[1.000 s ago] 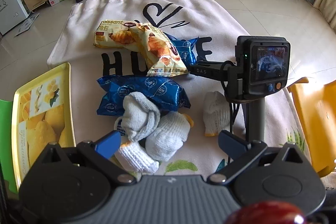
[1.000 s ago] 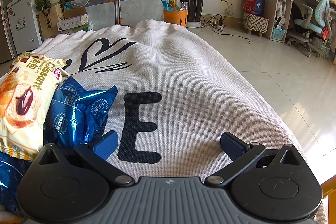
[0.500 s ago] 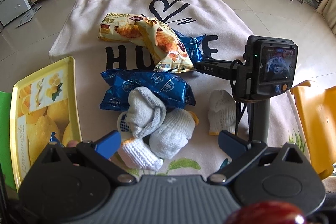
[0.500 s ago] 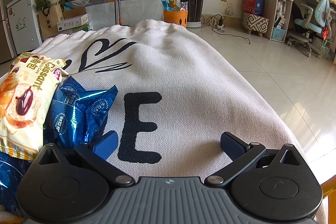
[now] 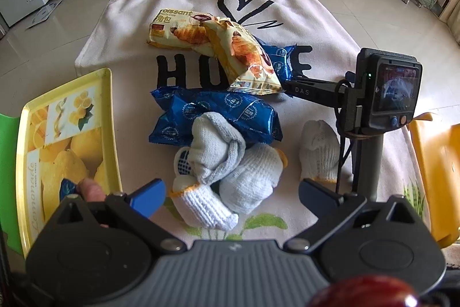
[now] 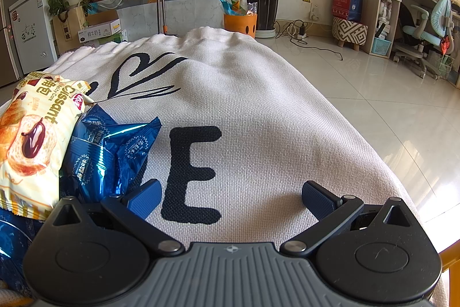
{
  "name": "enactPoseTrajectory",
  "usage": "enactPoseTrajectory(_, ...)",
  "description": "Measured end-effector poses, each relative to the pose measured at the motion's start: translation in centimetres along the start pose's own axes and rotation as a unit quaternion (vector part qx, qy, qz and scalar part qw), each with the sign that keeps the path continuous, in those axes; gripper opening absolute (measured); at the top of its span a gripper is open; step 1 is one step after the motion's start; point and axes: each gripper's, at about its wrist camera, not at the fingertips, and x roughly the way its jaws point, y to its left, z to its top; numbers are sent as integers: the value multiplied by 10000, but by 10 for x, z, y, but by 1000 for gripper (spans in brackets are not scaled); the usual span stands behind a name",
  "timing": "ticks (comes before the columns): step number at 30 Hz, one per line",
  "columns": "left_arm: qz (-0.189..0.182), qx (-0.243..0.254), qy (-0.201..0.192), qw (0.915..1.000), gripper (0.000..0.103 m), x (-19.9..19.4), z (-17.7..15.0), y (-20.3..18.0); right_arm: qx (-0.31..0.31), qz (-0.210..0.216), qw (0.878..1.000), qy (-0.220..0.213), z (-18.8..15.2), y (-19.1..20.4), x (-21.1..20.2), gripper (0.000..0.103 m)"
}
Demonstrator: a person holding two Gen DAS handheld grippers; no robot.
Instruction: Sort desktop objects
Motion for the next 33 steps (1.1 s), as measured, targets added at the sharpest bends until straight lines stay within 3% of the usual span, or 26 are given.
enactPoseTrajectory(11, -418, 75, -328, 9986, 102, -22, 4, -9, 57, -65, 10000, 1, 0, 0, 0, 103)
enactPoseTrajectory(14, -962, 213, -562, 9935, 102, -37, 4, -11, 57, -65, 10000, 1, 0, 0, 0, 103)
enactPoseTrajectory(19, -774, 347, -680, 9941, 102, -47, 4, -14, 57, -65, 10000, 1, 0, 0, 0, 103)
enactPoseTrajectory(23, -955, 94, -641, 9933, 102, -50, 8, -2, 56, -65, 10000, 1, 0, 0, 0, 103)
enactPoseTrajectory(33, -848, -19, -617, 9945, 102, -47, 9, 15, 158, -181, 9997, 5, 0, 0, 0, 103)
